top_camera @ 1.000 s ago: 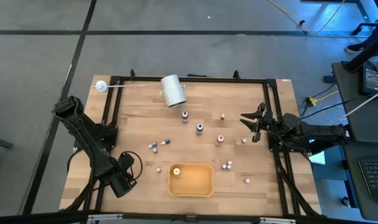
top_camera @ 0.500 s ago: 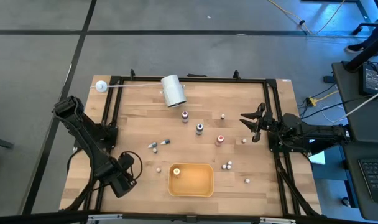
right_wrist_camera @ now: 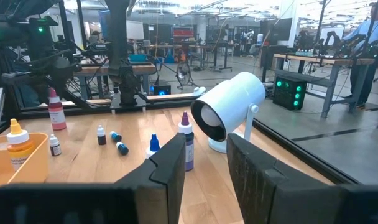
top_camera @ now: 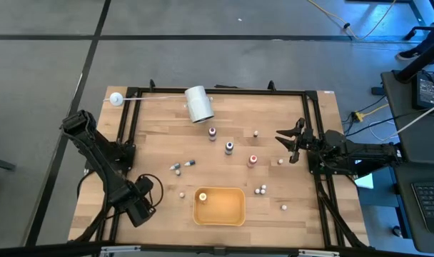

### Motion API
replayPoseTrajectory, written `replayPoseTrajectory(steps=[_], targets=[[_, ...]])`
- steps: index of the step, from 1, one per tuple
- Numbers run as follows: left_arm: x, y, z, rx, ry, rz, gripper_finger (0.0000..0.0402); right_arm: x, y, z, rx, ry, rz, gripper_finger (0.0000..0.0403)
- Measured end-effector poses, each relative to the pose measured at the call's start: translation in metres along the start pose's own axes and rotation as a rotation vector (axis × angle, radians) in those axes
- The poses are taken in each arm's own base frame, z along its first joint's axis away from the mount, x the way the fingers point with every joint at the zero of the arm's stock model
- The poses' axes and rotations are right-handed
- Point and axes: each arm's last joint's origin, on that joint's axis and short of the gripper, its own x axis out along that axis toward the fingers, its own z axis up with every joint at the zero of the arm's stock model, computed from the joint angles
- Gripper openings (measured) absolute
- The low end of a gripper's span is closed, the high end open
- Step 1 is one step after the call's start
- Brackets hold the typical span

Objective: Pick & Place food coloring
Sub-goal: Put the big pink food coloring bottle into the yellow bin

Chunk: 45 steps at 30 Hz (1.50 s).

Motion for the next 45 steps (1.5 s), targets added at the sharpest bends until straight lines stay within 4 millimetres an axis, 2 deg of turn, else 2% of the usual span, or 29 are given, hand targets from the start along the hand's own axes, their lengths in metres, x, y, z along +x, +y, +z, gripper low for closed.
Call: replayPoseTrajectory(steps=[5, 14, 19, 24, 29, 36, 42, 45], targets=[[0.0, 0.0, 0.0, 0.0, 0.0, 0.0, 0.0114, 0.0, 0.0, 0.0, 0.0, 0.0, 0.0, 0.012], [-0.003, -0.002, 0.0, -0.003, -0.002, -0.012, 0.0111, 0.0, 0.0, 0.0, 0.0, 0.0, 0.0, 0.012], [-0.017, -0.01, 0.0, -0.012, -0.081, -0.089, 0.0111, 0.0, 0.0, 0.0, 0.0, 0.0, 0.0, 0.012], [-0.041, -0.022, 0.005, -0.032, -0.239, -0.223, 0.0111, 0.0, 0.0, 0.0, 0.0, 0.0, 0.0, 0.012], [-0.065, -0.043, 0.022, 0.043, -0.421, -0.403, 0.0112, 0.0, 0.0, 0.0, 0.0, 0.0, 0.0, 0.012], [-0.084, -0.072, 0.062, 0.284, -0.507, -0.607, 0.0111, 0.0, 0.0, 0.0, 0.002, 0.0, 0.0, 0.012], [-0.094, -0.084, 0.087, 0.398, -0.556, -0.712, 0.0111, 0.0, 0.0, 0.0, 0.003, 0.0, 0.0, 0.012], [-0.099, -0.096, 0.094, 0.472, -0.562, -0.687, 0.0111, 0.0, 0.0, 0.0, 0.002, 0.0, 0.0, 0.012]])
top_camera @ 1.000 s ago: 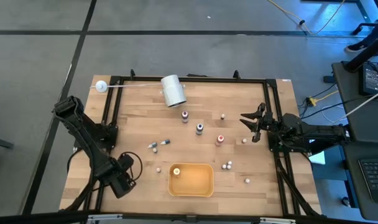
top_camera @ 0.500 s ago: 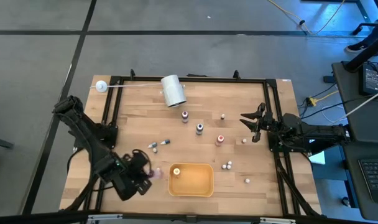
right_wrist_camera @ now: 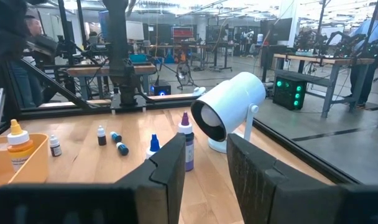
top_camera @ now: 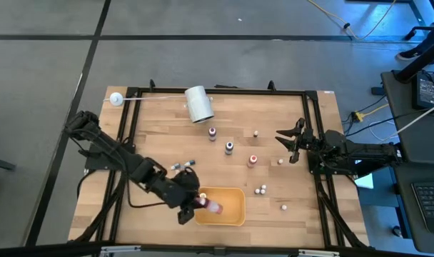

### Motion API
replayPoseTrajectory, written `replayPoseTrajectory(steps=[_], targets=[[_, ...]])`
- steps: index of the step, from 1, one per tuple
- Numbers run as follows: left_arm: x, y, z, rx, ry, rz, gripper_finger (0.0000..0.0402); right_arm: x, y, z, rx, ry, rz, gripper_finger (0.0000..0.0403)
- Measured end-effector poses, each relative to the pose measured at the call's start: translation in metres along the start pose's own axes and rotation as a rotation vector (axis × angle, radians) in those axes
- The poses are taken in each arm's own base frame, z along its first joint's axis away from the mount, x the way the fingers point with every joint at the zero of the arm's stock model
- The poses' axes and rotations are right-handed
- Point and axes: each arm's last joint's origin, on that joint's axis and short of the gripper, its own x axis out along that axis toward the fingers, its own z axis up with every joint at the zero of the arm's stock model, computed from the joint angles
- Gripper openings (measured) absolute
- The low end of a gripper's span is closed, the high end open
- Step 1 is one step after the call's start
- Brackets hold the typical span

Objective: Pick & Place food coloring
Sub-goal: Put the big pink food coloring bottle into the yellow bin

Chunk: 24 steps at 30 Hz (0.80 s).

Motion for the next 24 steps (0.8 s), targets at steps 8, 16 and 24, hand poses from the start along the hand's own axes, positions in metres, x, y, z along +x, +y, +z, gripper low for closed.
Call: replayPoseTrajectory(steps=[8, 16, 24], targets=[[0.02, -0.026, 0.021, 0.07, 0.226, 0.177, 0.0111, 0.0, 0.0, 0.0, 0.0, 0.001, 0.0, 0.012], [0.054, -0.033, 0.007, -0.01, 0.422, 0.366, 0.0111, 0.0, 0.0, 0.0, 0.001, 0.001, 0.0, 0.012], [0.082, -0.021, 0.001, -0.04, 0.485, 0.437, 0.0112, 0.0, 0.0, 0.0, 0.007, 0.001, 0.0, 0.012]])
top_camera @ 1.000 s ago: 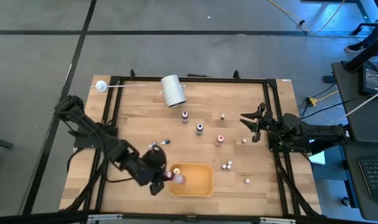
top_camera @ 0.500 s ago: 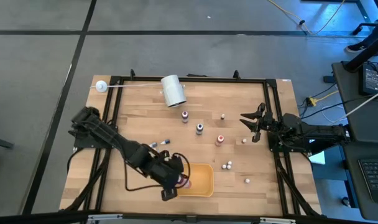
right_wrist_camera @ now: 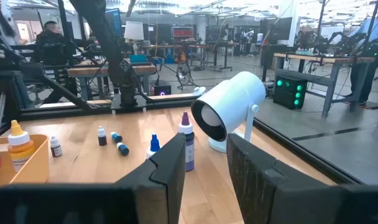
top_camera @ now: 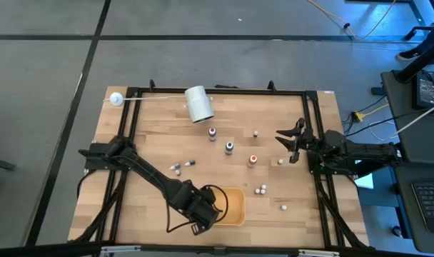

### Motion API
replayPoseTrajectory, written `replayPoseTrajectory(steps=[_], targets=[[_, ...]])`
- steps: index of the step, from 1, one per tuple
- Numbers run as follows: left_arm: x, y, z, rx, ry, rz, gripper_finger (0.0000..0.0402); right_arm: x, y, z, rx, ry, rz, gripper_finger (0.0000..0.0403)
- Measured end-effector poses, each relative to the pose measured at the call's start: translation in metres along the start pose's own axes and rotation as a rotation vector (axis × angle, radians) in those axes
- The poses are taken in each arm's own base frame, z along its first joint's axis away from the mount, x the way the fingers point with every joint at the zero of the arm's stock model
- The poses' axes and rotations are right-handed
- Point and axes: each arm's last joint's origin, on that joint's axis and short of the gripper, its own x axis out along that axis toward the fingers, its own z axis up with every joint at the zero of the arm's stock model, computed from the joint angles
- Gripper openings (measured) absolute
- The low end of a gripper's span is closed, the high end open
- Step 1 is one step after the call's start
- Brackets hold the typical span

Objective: Pick & Place food coloring
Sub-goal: Put the big pink food coloring bottle into the yellow bin

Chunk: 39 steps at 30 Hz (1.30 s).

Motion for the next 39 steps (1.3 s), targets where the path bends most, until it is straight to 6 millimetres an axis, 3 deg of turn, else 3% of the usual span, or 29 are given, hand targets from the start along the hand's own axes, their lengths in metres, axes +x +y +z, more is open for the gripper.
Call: replayPoseTrajectory(steps=[24, 39], targets=[[0.026, 0.007, 0.014, -0.033, 0.056, 0.079, 0.0114, 0.0, 0.0, -0.001, -0.005, 0.007, 0.001, 0.012], [0.027, 0.007, 0.015, -0.035, 0.044, 0.082, 0.0133, 0.0, 0.0, -0.001, -0.007, 0.006, 0.001, 0.012]])
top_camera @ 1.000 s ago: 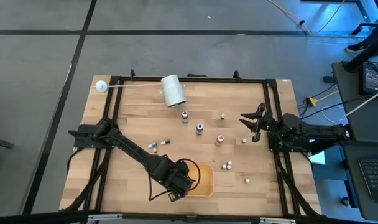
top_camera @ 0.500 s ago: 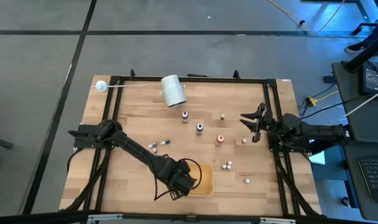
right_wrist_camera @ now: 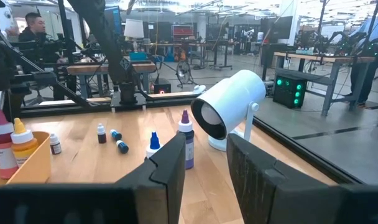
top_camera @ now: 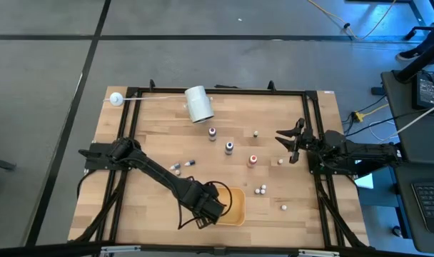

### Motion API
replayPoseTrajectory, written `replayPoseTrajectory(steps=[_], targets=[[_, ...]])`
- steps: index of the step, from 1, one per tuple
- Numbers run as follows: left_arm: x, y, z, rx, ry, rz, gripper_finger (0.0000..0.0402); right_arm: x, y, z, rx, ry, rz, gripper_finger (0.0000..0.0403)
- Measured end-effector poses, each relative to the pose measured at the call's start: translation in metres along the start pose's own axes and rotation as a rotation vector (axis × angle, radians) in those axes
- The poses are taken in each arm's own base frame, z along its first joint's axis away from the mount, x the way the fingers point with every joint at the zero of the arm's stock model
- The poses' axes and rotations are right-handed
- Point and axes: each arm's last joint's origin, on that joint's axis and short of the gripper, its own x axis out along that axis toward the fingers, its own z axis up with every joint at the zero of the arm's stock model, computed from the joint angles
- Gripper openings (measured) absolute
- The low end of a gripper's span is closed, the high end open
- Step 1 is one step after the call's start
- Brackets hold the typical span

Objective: Pick & Place food coloring
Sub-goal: Put the big pink food coloring bottle into the yellow bin

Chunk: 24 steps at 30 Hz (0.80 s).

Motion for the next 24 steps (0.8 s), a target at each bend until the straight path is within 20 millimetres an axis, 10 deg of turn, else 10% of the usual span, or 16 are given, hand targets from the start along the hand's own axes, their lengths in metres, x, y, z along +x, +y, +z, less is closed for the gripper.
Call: replayPoseTrajectory(steps=[24], targets=[[-0.0002, -0.0018, -0.0013, 0.001, 0.032, -0.031, 0.0139, 0.0, 0.0, 0.0, 0.0, -0.001, 0.0, 0.012]])
